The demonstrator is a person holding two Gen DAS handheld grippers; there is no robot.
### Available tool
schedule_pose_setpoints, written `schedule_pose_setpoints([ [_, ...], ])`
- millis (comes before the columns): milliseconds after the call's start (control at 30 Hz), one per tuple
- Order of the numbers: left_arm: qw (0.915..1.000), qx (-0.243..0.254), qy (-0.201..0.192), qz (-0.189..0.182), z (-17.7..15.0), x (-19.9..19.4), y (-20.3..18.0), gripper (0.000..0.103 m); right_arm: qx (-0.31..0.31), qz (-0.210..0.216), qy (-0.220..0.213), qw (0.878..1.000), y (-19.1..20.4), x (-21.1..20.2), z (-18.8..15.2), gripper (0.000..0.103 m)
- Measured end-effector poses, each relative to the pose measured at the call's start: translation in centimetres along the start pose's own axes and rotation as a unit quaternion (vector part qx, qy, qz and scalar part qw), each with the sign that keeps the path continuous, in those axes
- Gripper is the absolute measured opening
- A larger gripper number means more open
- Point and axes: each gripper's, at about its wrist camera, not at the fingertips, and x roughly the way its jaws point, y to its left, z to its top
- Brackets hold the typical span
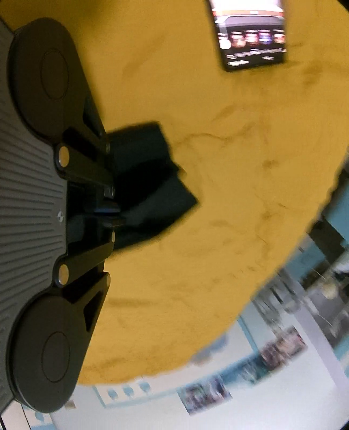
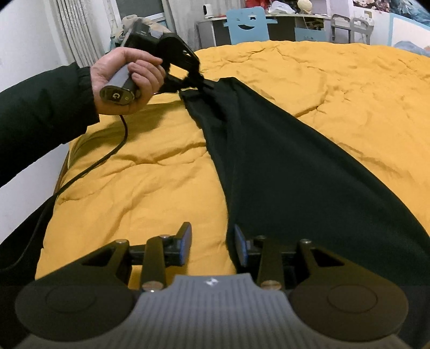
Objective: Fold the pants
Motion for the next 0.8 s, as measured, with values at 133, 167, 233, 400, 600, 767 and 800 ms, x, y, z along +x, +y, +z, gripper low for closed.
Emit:
schedule_pose_setpoints([
  [133, 0.9989, 0.013, 0.009, 0.045, 1.0, 0.4, 0.6, 0.001, -0.001, -0.002, -0.001, 1.0, 0.1, 0.1, 0.0, 0.033],
  [167, 0.997, 0.019, 0.025, 0.071, 0.9, 1.1, 0.9, 0.002, -0.002, -0.003, -0.002, 1.0, 0.3, 0.1, 0.0, 0.033],
  [233, 0.9932, 0.04, 0.04, 0.102, 0.5, 2.4, 1.1, 0.008, -0.004, -0.005, -0.003, 1.0, 0.4, 0.1, -0.1, 0.033],
  [400, 0.987, 0.046, -0.019, 0.153, 0.0, 1.0, 0.3, 0.011, 0.025, -0.001, -0.03, 0.999, -0.1, -1.8, -0.4, 0.032],
  [600, 0.9634, 0.124, -0.092, 0.219, -3.3, -2.4, -4.5, 0.026, 0.074, -0.118, -0.01, 0.99, -0.9, -2.5, -3.2, 0.04],
  [767, 0.9696, 0.232, -0.007, 0.078, -10.7, -3.3, -10.9, 0.041, 0.145, -0.116, -0.05, 0.981, -1.8, -8.6, -6.0, 0.04],
  [800, 0.9667, 0.25, 0.015, 0.053, -12.5, -3.2, -12.1, 0.042, 0.164, -0.133, -0.062, 0.975, -2.4, -10.4, -6.8, 0.04],
])
